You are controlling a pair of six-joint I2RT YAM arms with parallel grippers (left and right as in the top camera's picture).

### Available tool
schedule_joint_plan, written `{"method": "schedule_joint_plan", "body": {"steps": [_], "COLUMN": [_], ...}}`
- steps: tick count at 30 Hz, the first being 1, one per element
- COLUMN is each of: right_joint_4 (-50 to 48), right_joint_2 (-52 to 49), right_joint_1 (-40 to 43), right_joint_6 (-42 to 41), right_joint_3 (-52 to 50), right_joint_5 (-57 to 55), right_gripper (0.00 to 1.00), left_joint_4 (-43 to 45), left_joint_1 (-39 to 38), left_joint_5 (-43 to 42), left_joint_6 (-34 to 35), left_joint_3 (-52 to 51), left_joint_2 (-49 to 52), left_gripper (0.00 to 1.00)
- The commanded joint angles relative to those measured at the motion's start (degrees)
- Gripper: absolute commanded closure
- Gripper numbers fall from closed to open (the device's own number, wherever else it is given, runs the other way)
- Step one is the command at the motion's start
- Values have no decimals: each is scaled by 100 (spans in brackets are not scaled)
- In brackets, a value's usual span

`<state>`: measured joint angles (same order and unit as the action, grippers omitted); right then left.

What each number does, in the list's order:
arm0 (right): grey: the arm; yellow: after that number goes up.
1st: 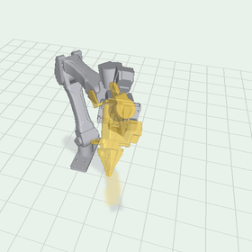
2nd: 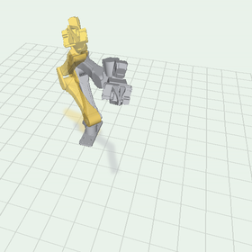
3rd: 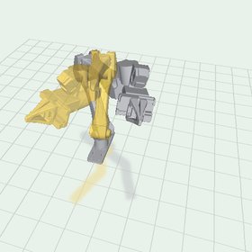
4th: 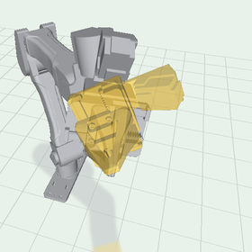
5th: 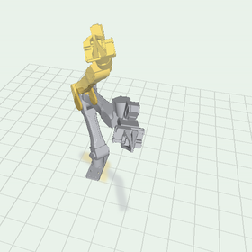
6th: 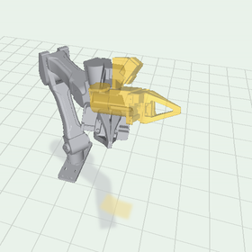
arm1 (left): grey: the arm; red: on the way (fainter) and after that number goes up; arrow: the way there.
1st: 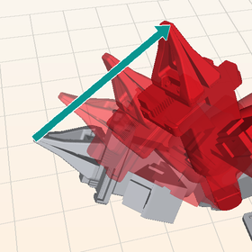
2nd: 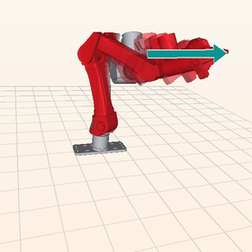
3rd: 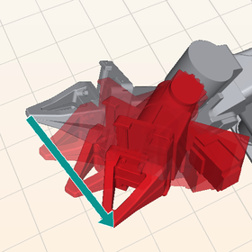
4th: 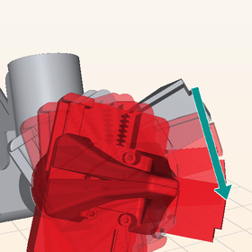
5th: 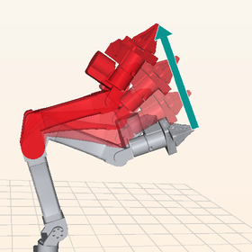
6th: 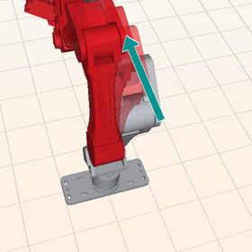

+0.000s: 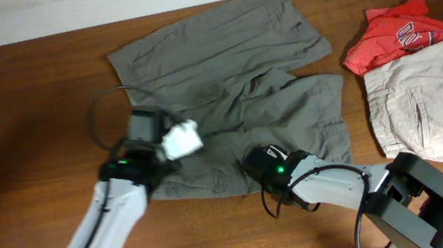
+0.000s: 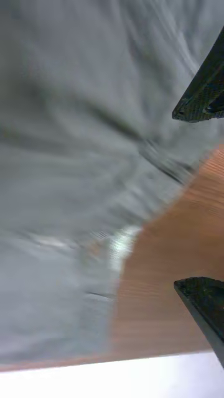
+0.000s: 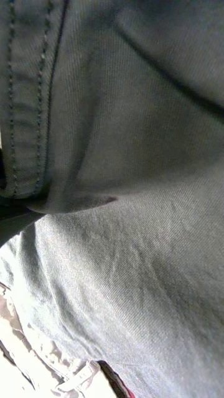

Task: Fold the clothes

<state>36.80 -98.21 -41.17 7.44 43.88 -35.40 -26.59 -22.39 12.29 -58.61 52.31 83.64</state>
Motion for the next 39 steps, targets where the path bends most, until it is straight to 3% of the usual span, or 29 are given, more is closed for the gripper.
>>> {"method": "schedule_joint_plan", "body": {"steps": [1, 7, 9, 11, 15, 22, 30, 34, 39], "right_joint_4": [-59, -17, -20, -11, 39, 149, 179, 195, 221], "right_joint_2": [-127, -125, -125, -127, -125, -125, -125, -127, -125], "right_joint_1": [37, 37, 37, 37, 37, 37, 37, 39, 37], "right_joint_6": [-90, -90, -92, -92, -92, -92, -92, -94, -162], "right_joint_3": [109, 186, 212, 254, 271, 308, 308, 308, 308], "right_joint_5": [83, 81, 83, 83, 83, 83, 83, 83, 81], "right_gripper": [89, 90, 89, 90, 90, 90, 91, 91, 91], "left_joint_4": [-61, -1504, -1961, -2065, -2046, -603, 601, 1351, 1460], "left_joint_1": [-503, -911, -949, -935, -933, -933, -802, -682, -680], "left_joint_5": [96, 365, 439, 308, -205, 385, 378, 393, 402], "left_joint_6": [-446, -400, 42, 496, 691, 671, 671, 669, 675], "left_joint_3": [31, 31, 31, 26, -166, -1381, -1904, -2258, -2304], "left_joint_2": [-31, -376, -476, -503, -490, -490, -435, -245, -68], "left_gripper": [20, 24, 24, 24, 24, 24, 27, 34, 53]}}
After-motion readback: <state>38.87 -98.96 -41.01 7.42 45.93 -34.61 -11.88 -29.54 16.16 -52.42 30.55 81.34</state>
